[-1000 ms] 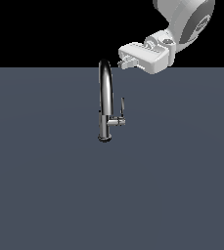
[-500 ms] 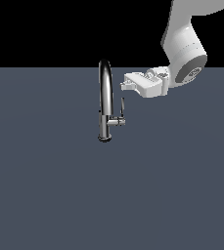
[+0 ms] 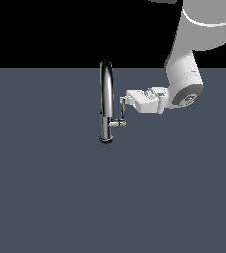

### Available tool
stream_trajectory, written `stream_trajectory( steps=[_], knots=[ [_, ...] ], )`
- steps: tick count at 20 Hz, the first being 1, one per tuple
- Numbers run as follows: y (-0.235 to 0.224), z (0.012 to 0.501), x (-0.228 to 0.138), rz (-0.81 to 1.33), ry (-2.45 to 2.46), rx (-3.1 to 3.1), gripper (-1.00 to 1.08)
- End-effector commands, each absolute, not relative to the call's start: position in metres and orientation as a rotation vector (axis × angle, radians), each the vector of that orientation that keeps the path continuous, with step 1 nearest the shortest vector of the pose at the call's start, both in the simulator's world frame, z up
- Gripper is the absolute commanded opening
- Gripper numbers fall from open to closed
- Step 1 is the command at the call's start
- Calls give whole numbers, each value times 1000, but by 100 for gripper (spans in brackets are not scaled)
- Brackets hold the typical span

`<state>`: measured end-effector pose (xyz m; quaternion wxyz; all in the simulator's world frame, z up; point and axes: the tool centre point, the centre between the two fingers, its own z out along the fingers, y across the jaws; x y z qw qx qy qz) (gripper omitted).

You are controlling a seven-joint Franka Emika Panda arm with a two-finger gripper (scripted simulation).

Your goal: Turn on the faucet by rotating a designated handle.

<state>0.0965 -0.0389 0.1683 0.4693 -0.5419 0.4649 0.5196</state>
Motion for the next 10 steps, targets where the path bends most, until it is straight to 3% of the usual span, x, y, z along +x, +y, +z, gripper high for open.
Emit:
stream_trajectory(
  steps=[1, 10],
  knots=[
    [-38, 163, 98, 1280, 1146, -1303, -100],
    [-38, 163, 92, 1282, 1147, -1299, -100]
  ],
)
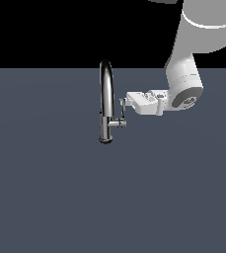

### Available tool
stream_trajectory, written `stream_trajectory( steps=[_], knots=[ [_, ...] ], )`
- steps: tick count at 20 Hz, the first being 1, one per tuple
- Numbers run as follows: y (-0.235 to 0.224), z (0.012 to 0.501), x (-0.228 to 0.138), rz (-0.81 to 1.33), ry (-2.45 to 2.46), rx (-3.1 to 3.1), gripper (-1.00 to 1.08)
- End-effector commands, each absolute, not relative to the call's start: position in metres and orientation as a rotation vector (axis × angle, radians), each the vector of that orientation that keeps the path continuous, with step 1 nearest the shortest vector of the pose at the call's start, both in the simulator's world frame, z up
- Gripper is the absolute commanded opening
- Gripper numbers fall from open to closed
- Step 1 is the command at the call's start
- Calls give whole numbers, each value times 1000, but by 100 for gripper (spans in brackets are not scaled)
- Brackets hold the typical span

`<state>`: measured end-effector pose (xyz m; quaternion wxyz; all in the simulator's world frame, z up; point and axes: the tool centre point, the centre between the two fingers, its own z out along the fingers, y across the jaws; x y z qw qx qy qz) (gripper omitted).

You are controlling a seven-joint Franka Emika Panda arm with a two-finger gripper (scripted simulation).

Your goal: Turn on the faucet by rotating a designated handle.

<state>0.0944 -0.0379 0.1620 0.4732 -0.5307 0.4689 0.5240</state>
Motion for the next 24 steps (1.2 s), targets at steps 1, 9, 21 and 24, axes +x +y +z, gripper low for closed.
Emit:
stream_trajectory(
  steps=[1, 9, 21, 24],
  knots=[
    [-39, 163, 90, 1282, 1147, -1298, -100],
    [-40, 164, 73, 1282, 1148, -1297, -100],
    [-43, 167, 45, 1282, 1148, -1294, -100],
    [-43, 168, 40, 1282, 1148, -1294, -100]
  ],
)
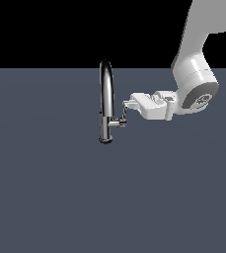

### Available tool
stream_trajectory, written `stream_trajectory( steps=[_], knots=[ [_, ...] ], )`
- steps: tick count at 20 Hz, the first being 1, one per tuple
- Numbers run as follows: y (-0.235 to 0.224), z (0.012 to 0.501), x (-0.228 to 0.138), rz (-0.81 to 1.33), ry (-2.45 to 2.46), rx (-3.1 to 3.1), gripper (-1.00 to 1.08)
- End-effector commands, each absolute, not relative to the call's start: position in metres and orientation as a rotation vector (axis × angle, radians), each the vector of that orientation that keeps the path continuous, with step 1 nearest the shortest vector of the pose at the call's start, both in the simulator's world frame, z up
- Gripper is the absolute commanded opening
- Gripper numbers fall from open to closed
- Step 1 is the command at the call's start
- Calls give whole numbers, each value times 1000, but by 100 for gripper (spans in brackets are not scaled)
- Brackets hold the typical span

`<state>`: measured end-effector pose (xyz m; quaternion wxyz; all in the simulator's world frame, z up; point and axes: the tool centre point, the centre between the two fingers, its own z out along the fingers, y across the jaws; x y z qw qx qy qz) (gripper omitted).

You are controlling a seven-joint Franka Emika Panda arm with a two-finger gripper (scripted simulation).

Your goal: Turn on the faucet by rotating a designated handle.

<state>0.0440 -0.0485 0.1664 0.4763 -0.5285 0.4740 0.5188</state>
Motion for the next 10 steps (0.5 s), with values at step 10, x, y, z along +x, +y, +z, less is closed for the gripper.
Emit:
stream_trajectory(
  steps=[10],
  knots=[
    [-49, 147, 15, 1275, 1153, -1292, -100]
  ],
)
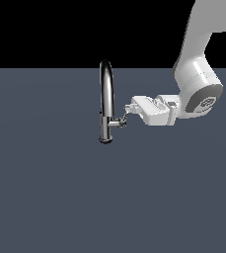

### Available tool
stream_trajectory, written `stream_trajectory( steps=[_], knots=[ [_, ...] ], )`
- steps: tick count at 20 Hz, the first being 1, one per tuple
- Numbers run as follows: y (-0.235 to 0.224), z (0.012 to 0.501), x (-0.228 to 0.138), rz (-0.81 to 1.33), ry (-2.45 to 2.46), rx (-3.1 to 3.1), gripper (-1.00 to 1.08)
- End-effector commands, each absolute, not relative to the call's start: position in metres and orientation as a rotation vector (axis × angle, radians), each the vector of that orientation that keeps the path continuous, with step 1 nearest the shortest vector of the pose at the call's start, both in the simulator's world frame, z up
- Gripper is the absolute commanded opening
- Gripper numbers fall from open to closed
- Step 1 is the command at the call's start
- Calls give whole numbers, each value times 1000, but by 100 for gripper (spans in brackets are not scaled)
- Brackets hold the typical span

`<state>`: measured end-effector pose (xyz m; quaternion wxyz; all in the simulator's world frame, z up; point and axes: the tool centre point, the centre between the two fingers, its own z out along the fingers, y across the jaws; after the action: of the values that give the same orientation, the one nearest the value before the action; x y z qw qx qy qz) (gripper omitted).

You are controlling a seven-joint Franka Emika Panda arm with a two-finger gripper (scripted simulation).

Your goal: Turn on the faucet by rotating a designated handle.

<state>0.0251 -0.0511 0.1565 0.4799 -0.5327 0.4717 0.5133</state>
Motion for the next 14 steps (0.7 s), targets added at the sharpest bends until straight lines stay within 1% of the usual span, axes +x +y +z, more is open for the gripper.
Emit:
stream_trajectory(
  steps=[1, 7, 8, 9, 14],
  knots=[
    [-49, 145, 11, 1276, 1152, -1292, -100],
    [-49, 130, -11, 1281, 1149, -1293, -100],
    [-49, 130, -11, 1281, 1149, -1293, -100],
    [-55, 141, -1, 1251, 1148, -1302, -100],
    [-53, 108, -9, 1264, 1148, -1298, -100]
  ],
)
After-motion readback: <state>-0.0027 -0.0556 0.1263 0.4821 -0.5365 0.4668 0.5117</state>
